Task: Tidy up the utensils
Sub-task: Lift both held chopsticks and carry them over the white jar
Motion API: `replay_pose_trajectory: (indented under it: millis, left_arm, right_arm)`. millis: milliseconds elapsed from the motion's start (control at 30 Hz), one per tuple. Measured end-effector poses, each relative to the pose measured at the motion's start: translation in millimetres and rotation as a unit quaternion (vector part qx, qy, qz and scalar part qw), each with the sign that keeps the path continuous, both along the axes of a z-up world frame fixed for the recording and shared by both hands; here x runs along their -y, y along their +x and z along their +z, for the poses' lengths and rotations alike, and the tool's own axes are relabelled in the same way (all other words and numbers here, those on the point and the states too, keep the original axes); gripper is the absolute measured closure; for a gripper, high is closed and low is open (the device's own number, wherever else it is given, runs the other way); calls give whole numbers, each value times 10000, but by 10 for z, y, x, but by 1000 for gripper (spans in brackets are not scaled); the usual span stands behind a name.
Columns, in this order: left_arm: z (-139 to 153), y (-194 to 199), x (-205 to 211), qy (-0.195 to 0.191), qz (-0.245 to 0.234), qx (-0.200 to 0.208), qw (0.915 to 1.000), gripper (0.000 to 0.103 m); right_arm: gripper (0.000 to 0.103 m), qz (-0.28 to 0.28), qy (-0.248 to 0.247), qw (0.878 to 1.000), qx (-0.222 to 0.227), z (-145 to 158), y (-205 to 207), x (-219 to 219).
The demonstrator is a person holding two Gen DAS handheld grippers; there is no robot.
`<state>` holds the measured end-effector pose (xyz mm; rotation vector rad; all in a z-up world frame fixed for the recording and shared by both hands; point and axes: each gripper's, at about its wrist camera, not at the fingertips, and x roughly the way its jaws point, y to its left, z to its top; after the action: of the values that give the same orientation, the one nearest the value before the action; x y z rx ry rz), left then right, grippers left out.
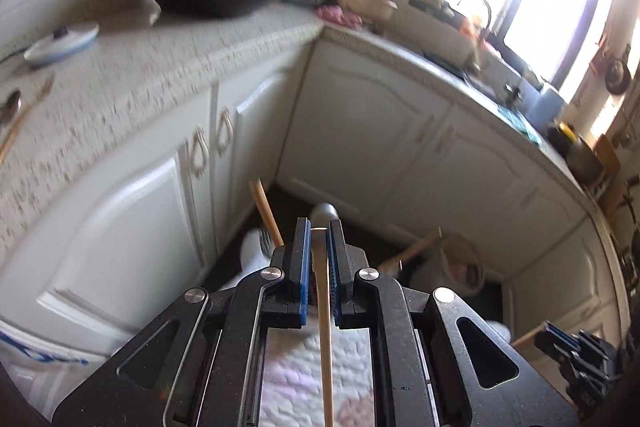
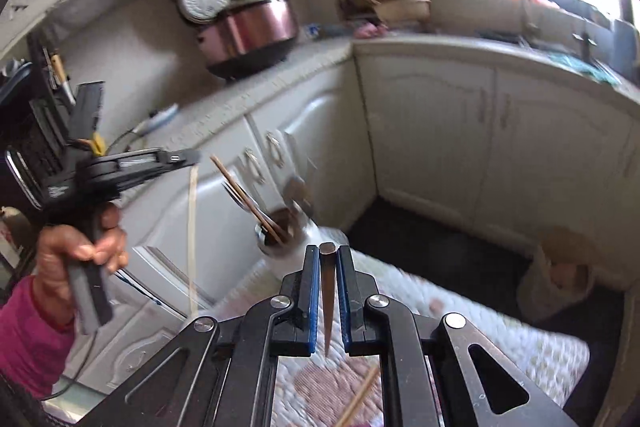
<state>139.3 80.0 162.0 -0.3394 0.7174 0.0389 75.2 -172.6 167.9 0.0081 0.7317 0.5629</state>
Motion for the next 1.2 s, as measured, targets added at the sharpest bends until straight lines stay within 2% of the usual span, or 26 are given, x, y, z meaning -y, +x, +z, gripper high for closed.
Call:
replay_pose_trajectory:
  millis: [133, 233, 367, 467, 700, 900, 1100, 1200]
  left_arm:
    - [143, 162, -121, 36, 267, 358, 9990, 96]
    - [235, 317, -141, 258, 464, 671, 9963, 96]
    - [212, 521, -162, 344, 574, 880, 9939, 96]
    - [137, 657, -181, 410, 655, 994, 9920, 96]
    - [-156, 813, -151, 656, 935, 1211, 9861, 96]
    - [-429, 771, -59, 950, 952, 1267, 9828, 96]
    - [-667, 753, -39, 963, 845, 858, 9880, 96]
    - [-728, 701, -9, 965, 718, 620, 9908, 96]
  right_arm:
    - [95, 216, 48, 9995, 216, 304, 120, -240]
    - [95, 369, 49, 9984, 421, 547, 221, -428]
    - [95, 506, 29, 9965, 666, 801, 355, -648]
    - [95, 482, 7, 9957, 790, 853, 525, -787]
    - [95, 549, -9, 9968, 583, 533, 758, -991]
    - [95, 596, -152, 9980, 144, 82, 883, -1097]
    - [95, 527, -298, 9979, -234, -268, 940, -1092]
    - [95, 489, -194, 9972, -523, -401, 1005, -1061]
